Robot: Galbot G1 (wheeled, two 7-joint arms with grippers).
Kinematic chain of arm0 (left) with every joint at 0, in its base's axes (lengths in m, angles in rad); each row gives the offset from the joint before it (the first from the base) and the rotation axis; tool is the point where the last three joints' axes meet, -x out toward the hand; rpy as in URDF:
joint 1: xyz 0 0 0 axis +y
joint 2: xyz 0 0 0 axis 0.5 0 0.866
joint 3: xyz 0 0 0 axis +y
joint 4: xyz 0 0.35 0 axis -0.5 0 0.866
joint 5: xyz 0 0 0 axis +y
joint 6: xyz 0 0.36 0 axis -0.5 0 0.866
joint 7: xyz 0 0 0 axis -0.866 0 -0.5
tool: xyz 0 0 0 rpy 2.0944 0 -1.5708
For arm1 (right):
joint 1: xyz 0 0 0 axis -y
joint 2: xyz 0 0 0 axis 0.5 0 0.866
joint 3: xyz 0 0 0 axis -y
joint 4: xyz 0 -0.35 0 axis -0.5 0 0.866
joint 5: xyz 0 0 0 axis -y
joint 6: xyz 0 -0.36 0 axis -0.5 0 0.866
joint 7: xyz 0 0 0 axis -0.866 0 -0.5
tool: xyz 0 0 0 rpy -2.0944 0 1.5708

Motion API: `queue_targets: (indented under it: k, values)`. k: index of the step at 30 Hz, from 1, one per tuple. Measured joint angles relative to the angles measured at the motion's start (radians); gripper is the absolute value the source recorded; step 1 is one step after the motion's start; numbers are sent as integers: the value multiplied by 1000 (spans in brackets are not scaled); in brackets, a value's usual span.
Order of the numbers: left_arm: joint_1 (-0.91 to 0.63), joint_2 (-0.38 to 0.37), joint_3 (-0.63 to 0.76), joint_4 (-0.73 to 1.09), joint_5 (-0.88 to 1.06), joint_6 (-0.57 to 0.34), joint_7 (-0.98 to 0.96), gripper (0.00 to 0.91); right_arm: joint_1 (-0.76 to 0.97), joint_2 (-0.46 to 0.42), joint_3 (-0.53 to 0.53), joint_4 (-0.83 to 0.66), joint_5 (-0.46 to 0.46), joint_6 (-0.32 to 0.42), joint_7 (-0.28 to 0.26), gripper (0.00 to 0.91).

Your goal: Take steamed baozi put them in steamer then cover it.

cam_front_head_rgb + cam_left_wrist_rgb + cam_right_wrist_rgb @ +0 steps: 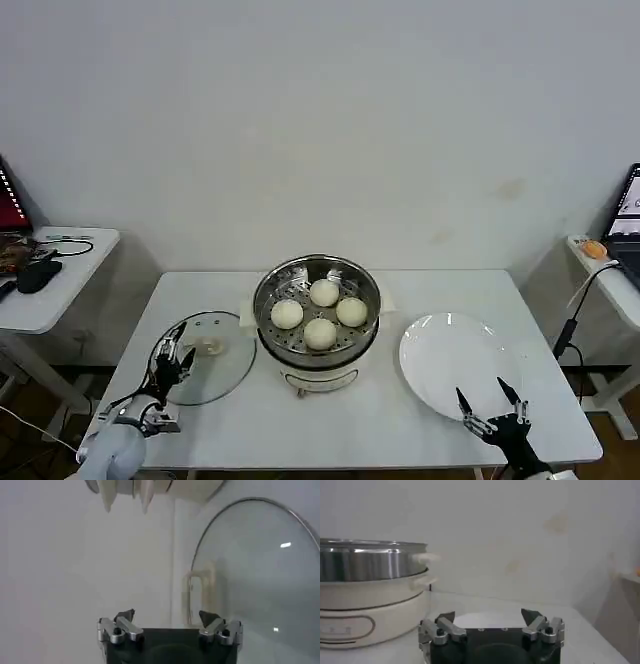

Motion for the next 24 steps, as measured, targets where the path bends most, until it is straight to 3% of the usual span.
queue_targets:
  k: [1, 3, 5, 15, 21, 24]
  values:
    - [-3, -2, 2, 3, 0, 1, -1, 907, 0, 1, 1, 0, 0, 1, 0, 907]
    - [-10, -7, 5, 8, 1, 2, -1, 816, -2, 3, 2, 0, -1, 3, -1, 907]
    - [-16, -11, 10, 12, 2, 4, -2, 675, -4, 5, 3, -1, -3, 5, -2, 907]
    - [-40, -29, 30, 30, 8, 9, -9, 625, -14, 13, 7, -8, -10, 14, -8, 907]
    - [-54, -42, 41, 53, 20, 5, -17, 494, -17, 13, 19, -1, -7, 17, -9, 907]
    - [-60, -50, 43, 66, 27, 5, -21, 373, -23, 14, 21, 1, -8, 21, -10, 907]
